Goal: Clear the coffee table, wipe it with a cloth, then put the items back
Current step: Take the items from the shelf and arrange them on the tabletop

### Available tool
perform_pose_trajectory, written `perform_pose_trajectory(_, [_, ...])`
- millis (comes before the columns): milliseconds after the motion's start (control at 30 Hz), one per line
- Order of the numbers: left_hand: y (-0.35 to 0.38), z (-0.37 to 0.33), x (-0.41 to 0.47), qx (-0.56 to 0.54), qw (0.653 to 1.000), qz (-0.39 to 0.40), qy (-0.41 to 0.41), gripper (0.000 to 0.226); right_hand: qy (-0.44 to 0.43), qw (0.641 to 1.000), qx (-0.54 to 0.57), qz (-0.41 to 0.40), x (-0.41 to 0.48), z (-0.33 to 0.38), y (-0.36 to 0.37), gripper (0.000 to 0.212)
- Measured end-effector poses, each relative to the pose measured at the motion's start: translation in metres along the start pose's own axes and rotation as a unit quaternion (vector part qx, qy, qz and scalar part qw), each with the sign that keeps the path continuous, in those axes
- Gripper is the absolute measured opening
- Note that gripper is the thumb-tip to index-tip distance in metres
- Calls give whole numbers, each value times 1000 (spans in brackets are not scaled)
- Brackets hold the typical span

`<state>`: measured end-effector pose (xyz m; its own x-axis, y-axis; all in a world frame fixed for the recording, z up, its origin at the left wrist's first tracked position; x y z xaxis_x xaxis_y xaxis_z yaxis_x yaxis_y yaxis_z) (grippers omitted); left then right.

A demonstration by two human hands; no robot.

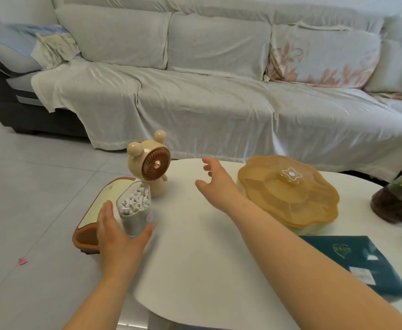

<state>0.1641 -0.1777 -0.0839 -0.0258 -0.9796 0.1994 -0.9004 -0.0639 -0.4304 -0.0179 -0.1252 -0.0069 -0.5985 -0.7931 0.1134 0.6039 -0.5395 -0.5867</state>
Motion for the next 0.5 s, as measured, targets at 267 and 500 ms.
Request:
perform_pose_trajectory(267, [-5, -18, -63, -19, 999, -47, 21, 76, -27, 997, 44, -63, -62, -8, -93, 52])
perform_pose_trajectory(500, [54, -73, -138, -95, 960, 256, 60, 61, 53, 976, 5, -213, -121, -82, -177, 48])
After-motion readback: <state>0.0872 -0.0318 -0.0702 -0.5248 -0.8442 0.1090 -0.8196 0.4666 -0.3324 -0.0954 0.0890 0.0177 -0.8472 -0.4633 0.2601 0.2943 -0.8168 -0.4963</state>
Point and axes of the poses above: each hand's wrist, its own x-axis towards the middle knuckle, its own y-axis out of the palm, z = x × y, the point moved 1 cm from there along x, towards the middle knuckle, and after that the axes turned 6 degrees about -z, right-handed, at the moved point
